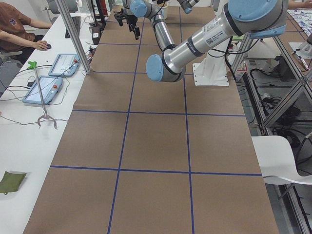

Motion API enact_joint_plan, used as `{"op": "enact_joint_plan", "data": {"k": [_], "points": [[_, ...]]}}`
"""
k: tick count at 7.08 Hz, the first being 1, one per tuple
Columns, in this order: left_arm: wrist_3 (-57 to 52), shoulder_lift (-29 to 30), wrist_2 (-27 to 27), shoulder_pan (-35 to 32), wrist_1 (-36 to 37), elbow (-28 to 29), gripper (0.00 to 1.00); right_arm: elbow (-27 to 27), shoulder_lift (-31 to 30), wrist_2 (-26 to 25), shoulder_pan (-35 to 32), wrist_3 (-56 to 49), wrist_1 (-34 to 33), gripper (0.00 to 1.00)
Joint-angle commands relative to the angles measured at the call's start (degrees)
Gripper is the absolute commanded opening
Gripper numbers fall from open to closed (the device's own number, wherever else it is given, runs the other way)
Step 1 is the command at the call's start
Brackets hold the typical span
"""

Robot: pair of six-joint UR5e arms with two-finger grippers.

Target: Left arm hands cup to right arm to dump lemon

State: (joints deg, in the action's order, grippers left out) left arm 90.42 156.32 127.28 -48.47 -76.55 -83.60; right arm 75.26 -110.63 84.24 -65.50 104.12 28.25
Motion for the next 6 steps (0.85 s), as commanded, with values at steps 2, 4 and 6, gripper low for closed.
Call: {"op": "enact_joint_plan", "data": {"k": [2, 4, 6], "points": [[0.20, 0.47, -1.24, 0.22, -0.09, -0.16, 1.00, -8.76, -0.11, 6.20, -5.96, 29.05, 12.82, 0.00], [0.28, 0.73, -1.24, 0.40, -0.09, -0.25, 1.00, -9.96, 0.33, 5.85, -6.04, 39.70, 14.03, 0.00], [0.29, 1.00, -1.33, 0.57, 0.00, -0.25, 1.00, -10.05, 1.12, 5.67, -6.22, 51.57, 14.20, 0.00]]}}
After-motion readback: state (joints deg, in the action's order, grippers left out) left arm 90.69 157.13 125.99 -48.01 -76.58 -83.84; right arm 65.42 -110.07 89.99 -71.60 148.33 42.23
